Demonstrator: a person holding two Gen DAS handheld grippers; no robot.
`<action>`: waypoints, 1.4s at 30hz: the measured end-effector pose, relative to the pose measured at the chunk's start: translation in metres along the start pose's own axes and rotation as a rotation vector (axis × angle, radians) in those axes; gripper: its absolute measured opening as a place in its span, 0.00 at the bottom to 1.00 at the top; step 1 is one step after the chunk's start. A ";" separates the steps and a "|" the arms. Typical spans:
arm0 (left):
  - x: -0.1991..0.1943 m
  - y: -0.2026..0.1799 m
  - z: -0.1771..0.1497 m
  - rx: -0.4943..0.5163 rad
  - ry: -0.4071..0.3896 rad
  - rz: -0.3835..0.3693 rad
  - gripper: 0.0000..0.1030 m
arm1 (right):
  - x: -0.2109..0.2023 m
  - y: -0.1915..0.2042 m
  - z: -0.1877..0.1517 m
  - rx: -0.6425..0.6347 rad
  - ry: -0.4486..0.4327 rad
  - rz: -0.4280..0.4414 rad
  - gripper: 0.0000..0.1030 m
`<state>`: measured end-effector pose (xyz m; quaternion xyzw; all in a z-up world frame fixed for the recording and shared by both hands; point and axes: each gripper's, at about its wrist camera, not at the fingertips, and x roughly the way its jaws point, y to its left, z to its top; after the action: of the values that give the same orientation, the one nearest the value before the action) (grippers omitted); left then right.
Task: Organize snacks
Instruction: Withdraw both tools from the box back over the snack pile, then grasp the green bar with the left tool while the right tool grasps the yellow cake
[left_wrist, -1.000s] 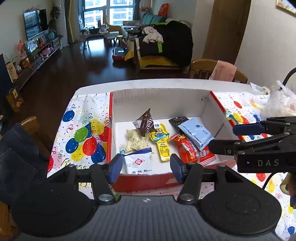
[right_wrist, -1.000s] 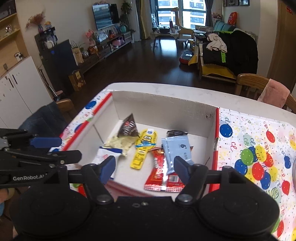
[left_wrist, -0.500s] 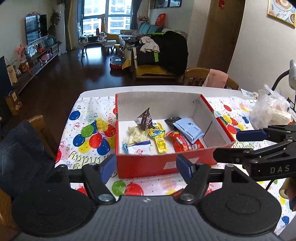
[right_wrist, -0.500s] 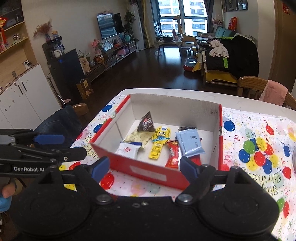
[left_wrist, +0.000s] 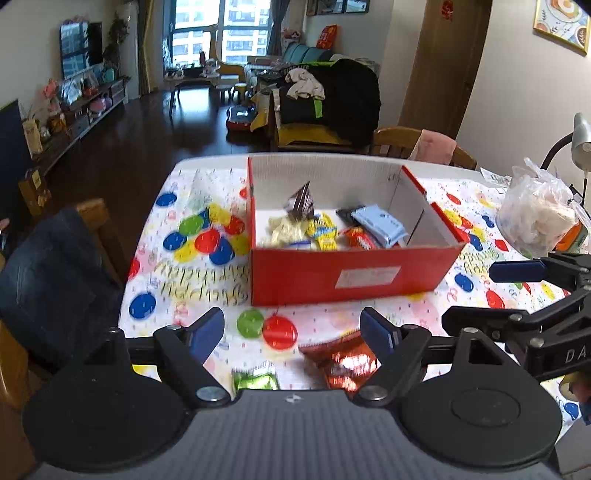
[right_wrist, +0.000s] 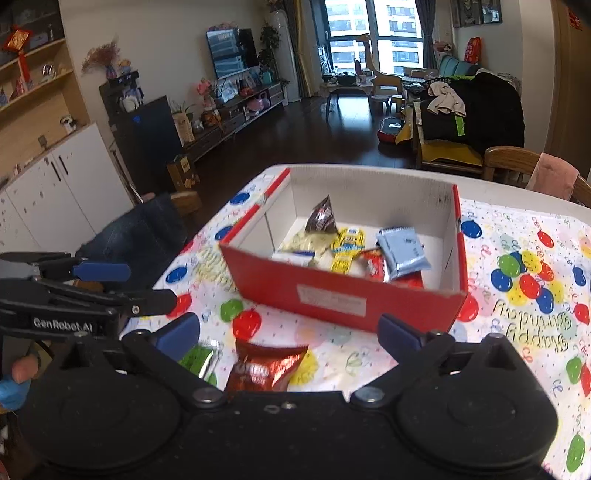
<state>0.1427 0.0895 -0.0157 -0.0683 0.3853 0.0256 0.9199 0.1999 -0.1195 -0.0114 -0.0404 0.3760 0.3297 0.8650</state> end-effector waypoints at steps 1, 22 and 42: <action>0.000 0.002 -0.004 -0.004 0.007 0.004 0.78 | 0.001 0.002 -0.005 0.001 0.008 0.002 1.00; 0.046 0.016 -0.064 -0.085 0.204 0.112 0.78 | 0.053 0.036 -0.080 -0.021 0.232 -0.024 0.96; 0.087 0.010 -0.070 -0.081 0.334 0.136 0.74 | 0.094 0.050 -0.088 0.007 0.354 0.002 0.71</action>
<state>0.1536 0.0883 -0.1274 -0.0825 0.5350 0.0918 0.8358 0.1618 -0.0579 -0.1287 -0.0944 0.5236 0.3171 0.7851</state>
